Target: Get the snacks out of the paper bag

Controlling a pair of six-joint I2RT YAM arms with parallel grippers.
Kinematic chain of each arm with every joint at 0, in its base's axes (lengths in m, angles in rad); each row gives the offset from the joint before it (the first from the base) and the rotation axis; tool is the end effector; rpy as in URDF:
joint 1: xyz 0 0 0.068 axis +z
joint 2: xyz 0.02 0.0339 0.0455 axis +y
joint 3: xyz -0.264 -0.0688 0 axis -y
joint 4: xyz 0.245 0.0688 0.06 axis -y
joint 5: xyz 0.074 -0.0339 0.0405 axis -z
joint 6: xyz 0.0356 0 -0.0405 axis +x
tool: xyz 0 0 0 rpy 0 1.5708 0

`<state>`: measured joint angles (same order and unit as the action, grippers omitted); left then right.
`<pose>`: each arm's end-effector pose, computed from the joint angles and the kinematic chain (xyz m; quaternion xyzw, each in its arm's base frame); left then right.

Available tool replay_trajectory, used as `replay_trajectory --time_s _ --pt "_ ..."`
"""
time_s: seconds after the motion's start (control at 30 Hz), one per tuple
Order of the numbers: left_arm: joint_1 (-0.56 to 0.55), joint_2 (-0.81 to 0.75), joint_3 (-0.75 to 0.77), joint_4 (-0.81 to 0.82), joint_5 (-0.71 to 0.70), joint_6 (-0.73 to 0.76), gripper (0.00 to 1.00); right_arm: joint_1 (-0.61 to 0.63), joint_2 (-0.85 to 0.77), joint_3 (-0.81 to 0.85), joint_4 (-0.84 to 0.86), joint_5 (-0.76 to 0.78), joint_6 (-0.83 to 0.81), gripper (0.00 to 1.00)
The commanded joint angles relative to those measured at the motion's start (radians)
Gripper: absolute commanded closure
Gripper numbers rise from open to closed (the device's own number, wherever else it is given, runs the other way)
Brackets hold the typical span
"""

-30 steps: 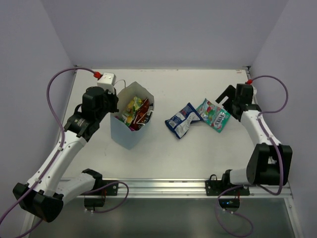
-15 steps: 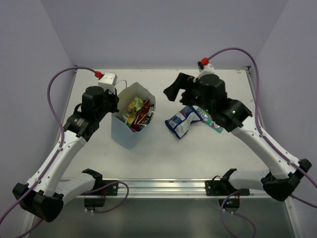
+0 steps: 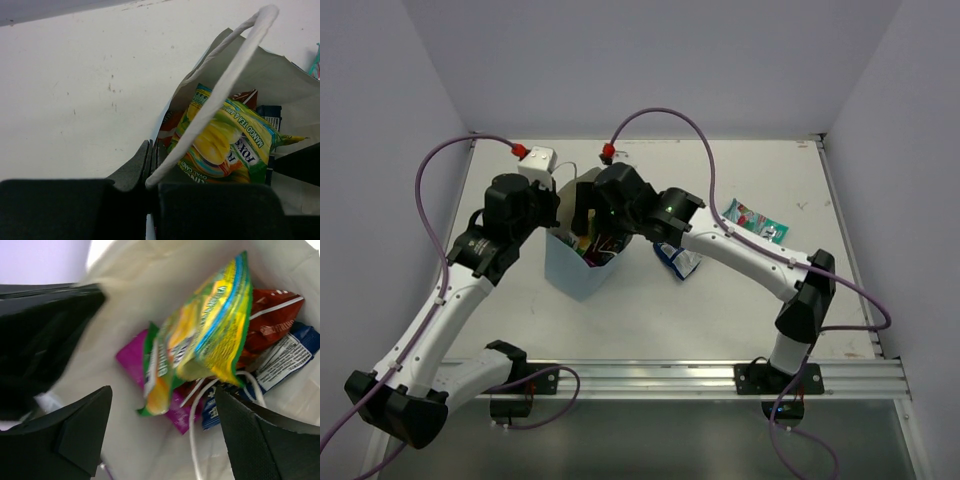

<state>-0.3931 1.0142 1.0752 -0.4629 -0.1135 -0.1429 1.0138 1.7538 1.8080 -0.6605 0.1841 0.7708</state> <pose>0.2067 -0.0813 0.3697 0.0728 0.8301 -0.1003 0.5437 0.2165 0.3352 0.3842 -0.0646 0.8809 0.3084 0.3532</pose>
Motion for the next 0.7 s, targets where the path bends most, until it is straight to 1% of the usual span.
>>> replay_trajectory --time_s 0.0,0.03,0.1,0.2,0.23,0.27,0.33,0.37,0.47,0.5,0.67 --pt "-0.001 -0.043 0.069 0.061 0.012 0.025 1.0 -0.003 0.021 0.045 -0.044 0.048 0.033 0.15" --pt "0.0 -0.043 0.069 0.061 0.014 0.025 1.0 -0.003 0.029 0.042 -0.042 0.051 0.035 0.18" --pt "-0.001 -0.046 0.071 0.061 0.014 0.026 1.0 -0.004 0.053 0.042 -0.045 0.054 0.039 0.2" --pt "-0.001 -0.045 0.068 0.059 0.015 0.026 1.0 -0.004 0.076 0.047 -0.033 0.045 0.035 0.31" --pt "0.0 -0.046 0.066 0.061 0.012 0.026 1.0 -0.004 0.076 0.036 -0.022 0.041 0.03 0.37" --pt "-0.001 -0.046 0.065 0.059 0.011 0.026 1.0 -0.004 0.073 0.034 -0.005 0.037 0.025 0.54" --pt "-0.001 -0.048 0.063 0.059 0.006 0.028 1.0 -0.004 0.047 0.031 0.01 0.034 0.005 0.7" --pt "-0.001 -0.049 0.062 0.058 0.002 0.029 1.0 -0.004 0.033 0.033 0.022 0.034 -0.005 0.81" --pt "0.0 -0.048 0.06 0.055 -0.02 0.034 1.0 -0.004 -0.025 0.071 0.012 0.031 -0.079 0.97" --pt "-0.001 -0.048 0.06 0.053 -0.029 0.034 1.0 -0.004 -0.04 0.083 0.007 0.043 -0.109 1.0" --pt "0.0 -0.04 0.06 0.056 -0.046 0.035 1.0 -0.012 -0.203 0.065 0.012 0.132 -0.205 1.0"
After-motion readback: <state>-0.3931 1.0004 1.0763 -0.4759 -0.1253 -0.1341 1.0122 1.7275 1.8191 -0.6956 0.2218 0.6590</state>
